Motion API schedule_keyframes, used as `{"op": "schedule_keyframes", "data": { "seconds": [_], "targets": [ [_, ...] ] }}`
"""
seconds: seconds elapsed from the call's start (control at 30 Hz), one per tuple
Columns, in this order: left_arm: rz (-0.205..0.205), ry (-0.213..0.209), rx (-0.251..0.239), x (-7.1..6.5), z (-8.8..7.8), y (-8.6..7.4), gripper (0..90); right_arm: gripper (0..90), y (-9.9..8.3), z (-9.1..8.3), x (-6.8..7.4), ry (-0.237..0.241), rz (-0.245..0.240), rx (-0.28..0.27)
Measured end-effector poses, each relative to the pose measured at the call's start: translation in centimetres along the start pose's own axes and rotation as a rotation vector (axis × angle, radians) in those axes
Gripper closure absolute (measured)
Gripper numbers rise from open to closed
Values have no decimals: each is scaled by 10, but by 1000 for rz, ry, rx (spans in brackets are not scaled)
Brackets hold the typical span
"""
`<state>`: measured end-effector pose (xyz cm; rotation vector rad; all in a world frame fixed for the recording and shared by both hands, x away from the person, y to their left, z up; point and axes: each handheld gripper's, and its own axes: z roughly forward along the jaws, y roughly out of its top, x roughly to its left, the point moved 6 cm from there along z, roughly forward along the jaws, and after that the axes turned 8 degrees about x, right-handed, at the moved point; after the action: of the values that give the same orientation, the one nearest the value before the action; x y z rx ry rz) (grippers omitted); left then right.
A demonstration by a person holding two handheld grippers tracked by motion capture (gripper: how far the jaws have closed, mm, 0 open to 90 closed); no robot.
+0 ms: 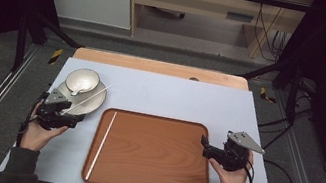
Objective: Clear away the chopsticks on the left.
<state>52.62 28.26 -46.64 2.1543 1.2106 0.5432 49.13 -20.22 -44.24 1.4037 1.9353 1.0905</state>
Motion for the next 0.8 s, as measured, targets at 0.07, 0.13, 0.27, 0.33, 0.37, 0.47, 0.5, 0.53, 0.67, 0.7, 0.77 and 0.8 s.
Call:
{"op": "schedule_keyframes", "data": {
  "seconds": [0.07, 0.13, 0.27, 0.33, 0.37, 0.47, 0.5, 0.53, 0.67, 0.7, 0.77, 0.8],
  "targets": [
    [1, 9, -2, 5, 3, 1, 337, 68, 0, 1, 0, 1, -1, 4],
    [-3, 5, 4, 9, 7, 1, 365, 68, -1, 1, 0, 1, -3, 8],
    [8, 28, 20, 17, 15, 1, 434, 69, -1, 1, 0, 4, -2, 8],
    [-1, 29, 21, 23, 19, 2, 450, 69, -1, 2, 0, -1, -3, 11],
    [0, 25, 24, 25, 20, 2, 459, 69, -2, 3, 1, 0, -3, 13],
    [7, 32, 39, 29, 26, 4, 501, 70, -2, 4, 1, -1, -11, 20],
    [10, 34, 43, 30, 28, 4, 518, 70, -3, 5, 1, -3, -11, 21],
    [8, 32, 40, 32, 30, 4, 534, 70, -3, 5, 2, 0, -12, 22],
    [0, 23, 53, 36, 39, 2, 581, 70, -3, 5, 2, -2, -16, 21],
    [-6, 15, 48, 35, 40, 2, 600, 70, -3, 5, 2, 0, -14, 21],
    [-3, 25, 47, 36, 42, 2, 625, 70, -3, 5, 2, 0, -14, 22],
    [-5, 23, 45, 37, 43, 2, 646, 70, -3, 5, 2, 2, -14, 23]
  ]
}}
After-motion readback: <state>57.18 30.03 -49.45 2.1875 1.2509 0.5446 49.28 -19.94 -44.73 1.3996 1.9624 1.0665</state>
